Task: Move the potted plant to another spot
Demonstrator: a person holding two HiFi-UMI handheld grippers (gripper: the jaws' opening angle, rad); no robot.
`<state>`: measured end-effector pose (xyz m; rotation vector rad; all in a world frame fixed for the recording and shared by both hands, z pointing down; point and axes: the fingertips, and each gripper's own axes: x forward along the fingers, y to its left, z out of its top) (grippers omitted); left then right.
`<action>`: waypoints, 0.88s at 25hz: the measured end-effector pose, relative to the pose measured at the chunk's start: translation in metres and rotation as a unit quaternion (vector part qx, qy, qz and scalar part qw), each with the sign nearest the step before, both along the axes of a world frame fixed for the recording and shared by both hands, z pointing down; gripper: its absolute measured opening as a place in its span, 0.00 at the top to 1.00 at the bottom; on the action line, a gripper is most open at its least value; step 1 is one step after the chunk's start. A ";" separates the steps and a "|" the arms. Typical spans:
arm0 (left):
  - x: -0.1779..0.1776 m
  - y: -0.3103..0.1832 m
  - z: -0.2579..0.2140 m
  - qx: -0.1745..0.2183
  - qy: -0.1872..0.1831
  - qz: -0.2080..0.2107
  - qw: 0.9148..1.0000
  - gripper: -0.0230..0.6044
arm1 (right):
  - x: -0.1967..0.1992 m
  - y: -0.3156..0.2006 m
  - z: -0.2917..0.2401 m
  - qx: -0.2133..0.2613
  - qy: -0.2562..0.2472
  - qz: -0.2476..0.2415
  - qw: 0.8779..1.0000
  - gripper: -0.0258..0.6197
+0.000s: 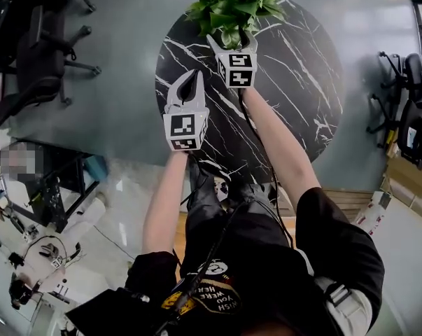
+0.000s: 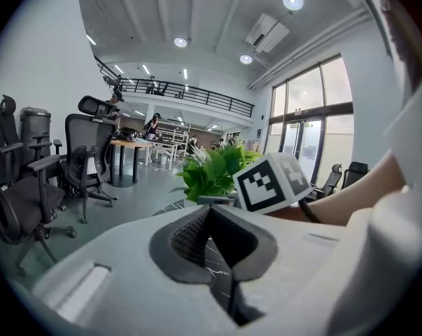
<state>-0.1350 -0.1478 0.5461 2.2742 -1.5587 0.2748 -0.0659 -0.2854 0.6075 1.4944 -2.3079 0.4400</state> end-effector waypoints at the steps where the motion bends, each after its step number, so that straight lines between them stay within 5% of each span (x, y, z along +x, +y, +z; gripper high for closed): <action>1: -0.001 0.000 0.003 -0.002 0.002 -0.002 1.000 0.96 | -0.002 -0.005 0.008 -0.003 0.002 0.002 1.000 0.34; 7: -0.010 0.000 0.018 -0.016 0.019 -0.011 1.000 0.96 | -0.014 -0.039 0.035 0.024 0.014 -0.002 1.000 0.24; 16: -0.013 -0.002 0.031 -0.018 0.041 -0.019 0.999 0.96 | -0.014 -0.034 0.041 0.084 0.021 -0.004 0.996 0.24; 22: -0.010 -0.007 0.030 -0.013 0.044 -0.014 0.999 0.96 | -0.005 -0.041 0.066 0.054 0.021 0.012 0.998 0.27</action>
